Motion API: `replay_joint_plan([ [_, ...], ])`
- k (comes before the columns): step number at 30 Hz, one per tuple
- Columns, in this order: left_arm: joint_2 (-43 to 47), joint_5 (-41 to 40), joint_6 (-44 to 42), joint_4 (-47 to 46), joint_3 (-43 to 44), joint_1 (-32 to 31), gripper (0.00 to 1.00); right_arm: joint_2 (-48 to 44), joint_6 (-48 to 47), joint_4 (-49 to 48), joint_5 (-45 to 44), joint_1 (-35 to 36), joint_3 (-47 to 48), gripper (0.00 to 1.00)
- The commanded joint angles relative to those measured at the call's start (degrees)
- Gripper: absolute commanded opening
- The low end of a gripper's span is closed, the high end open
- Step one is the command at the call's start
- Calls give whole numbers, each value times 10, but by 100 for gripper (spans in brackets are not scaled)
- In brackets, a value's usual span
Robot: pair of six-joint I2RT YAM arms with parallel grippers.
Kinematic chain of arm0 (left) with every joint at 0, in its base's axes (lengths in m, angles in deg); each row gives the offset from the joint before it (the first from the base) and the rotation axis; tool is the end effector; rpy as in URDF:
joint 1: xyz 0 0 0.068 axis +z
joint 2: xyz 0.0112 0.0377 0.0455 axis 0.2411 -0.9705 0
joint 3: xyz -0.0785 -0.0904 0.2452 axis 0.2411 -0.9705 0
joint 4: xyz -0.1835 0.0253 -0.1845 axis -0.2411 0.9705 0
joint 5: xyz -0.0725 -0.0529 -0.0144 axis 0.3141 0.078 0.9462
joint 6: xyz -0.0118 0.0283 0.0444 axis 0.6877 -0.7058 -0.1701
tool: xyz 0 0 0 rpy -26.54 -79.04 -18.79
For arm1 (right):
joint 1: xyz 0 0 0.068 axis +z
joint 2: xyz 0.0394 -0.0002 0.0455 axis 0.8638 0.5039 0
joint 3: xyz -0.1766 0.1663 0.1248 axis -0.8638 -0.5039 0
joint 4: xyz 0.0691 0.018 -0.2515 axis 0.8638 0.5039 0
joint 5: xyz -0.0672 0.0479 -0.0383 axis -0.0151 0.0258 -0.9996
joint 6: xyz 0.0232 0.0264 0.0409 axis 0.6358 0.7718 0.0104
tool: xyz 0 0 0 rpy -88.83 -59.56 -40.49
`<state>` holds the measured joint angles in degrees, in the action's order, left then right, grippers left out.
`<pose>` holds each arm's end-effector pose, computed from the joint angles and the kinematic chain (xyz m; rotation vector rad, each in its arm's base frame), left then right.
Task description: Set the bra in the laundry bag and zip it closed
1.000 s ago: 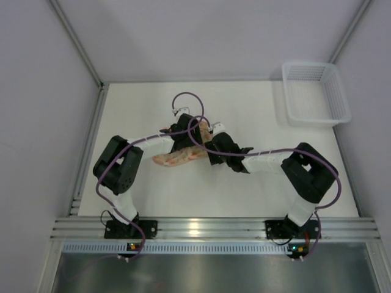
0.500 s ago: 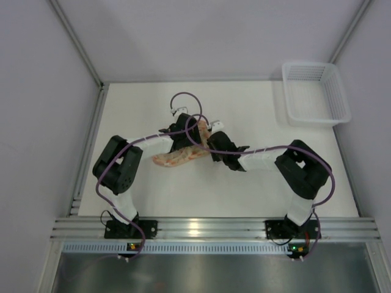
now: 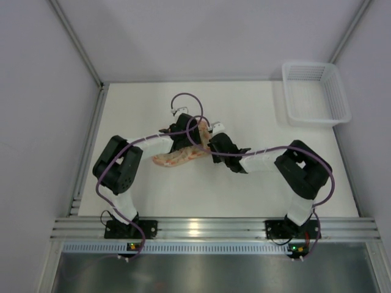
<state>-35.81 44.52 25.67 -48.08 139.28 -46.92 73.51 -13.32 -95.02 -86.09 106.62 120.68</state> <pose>0.3210 -0.1981 0.1655 -0.1953 2.3786 -0.2973 0.2497 0.2520 0.1463 -0.4587 2.1940 0.2710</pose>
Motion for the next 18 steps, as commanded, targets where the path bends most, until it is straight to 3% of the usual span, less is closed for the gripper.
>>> replay_joint_plan([
  [1,-4,2,-17,20,-15,0,71,-33,-20,-54,34,-3,-17,11],
  [2,-3,2,-18,20,-15,1,71,-37,-23,-57,38,-3,-21,17],
  [3,-4,2,-18,20,-15,0,71,-42,-29,-58,41,-3,-24,30],
  [6,-2,1,-22,20,-15,1,71,-62,-48,-67,52,-3,-42,47],
  [10,1,1,-23,20,-14,0,71,-73,-57,-74,55,-5,-55,50],
  [18,0,0,-21,20,-15,1,71,-16,-58,-77,52,4,-10,45],
])
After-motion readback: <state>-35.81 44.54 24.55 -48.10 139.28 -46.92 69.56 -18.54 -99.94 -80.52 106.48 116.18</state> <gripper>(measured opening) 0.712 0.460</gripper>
